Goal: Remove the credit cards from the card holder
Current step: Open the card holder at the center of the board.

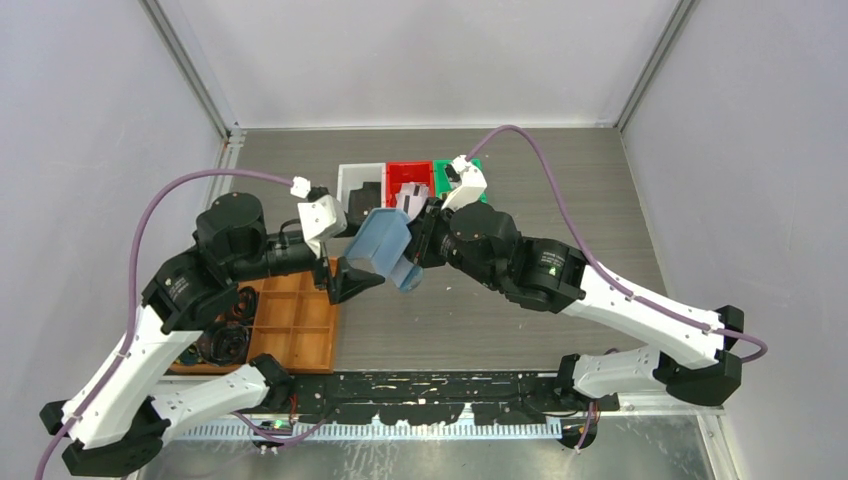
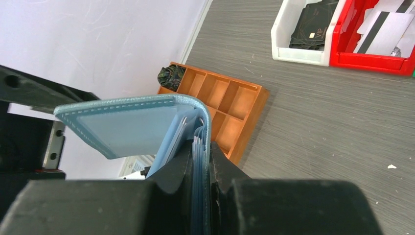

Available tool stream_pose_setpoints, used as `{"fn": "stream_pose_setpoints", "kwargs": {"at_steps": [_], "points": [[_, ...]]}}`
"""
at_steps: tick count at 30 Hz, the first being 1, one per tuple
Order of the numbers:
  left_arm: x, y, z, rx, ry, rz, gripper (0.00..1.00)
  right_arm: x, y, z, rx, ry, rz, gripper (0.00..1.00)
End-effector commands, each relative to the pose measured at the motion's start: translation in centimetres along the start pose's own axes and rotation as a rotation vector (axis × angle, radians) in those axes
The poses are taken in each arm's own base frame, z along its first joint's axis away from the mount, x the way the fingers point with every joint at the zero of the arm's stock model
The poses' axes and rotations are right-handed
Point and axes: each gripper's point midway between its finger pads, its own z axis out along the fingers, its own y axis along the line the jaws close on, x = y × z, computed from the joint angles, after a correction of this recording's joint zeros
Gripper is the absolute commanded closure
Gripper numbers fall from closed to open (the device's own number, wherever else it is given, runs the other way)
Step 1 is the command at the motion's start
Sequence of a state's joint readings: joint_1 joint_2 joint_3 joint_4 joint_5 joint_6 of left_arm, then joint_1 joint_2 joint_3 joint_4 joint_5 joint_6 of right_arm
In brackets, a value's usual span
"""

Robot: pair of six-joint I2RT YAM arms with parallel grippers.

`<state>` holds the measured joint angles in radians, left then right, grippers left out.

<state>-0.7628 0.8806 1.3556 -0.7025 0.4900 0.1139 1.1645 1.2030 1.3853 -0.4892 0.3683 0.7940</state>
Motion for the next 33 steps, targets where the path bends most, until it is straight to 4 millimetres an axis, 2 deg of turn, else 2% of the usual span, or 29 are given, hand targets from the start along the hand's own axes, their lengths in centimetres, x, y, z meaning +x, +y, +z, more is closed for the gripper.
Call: {"fn": "stream_pose_setpoints", "kwargs": {"at_steps": [1, 4, 10, 18, 21, 25, 33], "points": [[0.1, 0.6, 0.8, -0.04, -0.019, 0.028, 0.13, -3.5, 2.3, -1.1, -0.035, -0.109, 0.024, 0.99], [0.3, 2.1, 1.6, -0.128, -0.024, 0.047, 0.12, -3.6, 2.4, -1.1, -0.024, -0.118, 0.025, 0.99], [0.1, 2.5, 2.1, -0.179, -0.018, 0.07, 0.15, -3.5, 2.3, -1.2, -0.015, -0.125, 0.021, 0.99], [-1.5, 0.3, -0.3, -0.101, -0.04, 0.081, 0.18, -3.6, 1.4, -1.8, -0.02, -0.155, 0.023, 0.99], [-1.3, -0.8, -0.8, -0.052, -0.023, 0.056, 0.2, -3.4, 1.4, -1.8, -0.023, -0.148, 0.02, 0.99], [-0.8, -0.4, -0.1, -0.066, -0.027, 0.045, 0.22, -3.3, 1.8, -1.7, -0.034, -0.141, 0.028, 0.99], [-0.4, 0.5, 1.4, -0.091, -0.019, 0.035, 0.19, -3.3, 1.9, -1.5, -0.016, -0.136, 0.031, 0.99]]}}
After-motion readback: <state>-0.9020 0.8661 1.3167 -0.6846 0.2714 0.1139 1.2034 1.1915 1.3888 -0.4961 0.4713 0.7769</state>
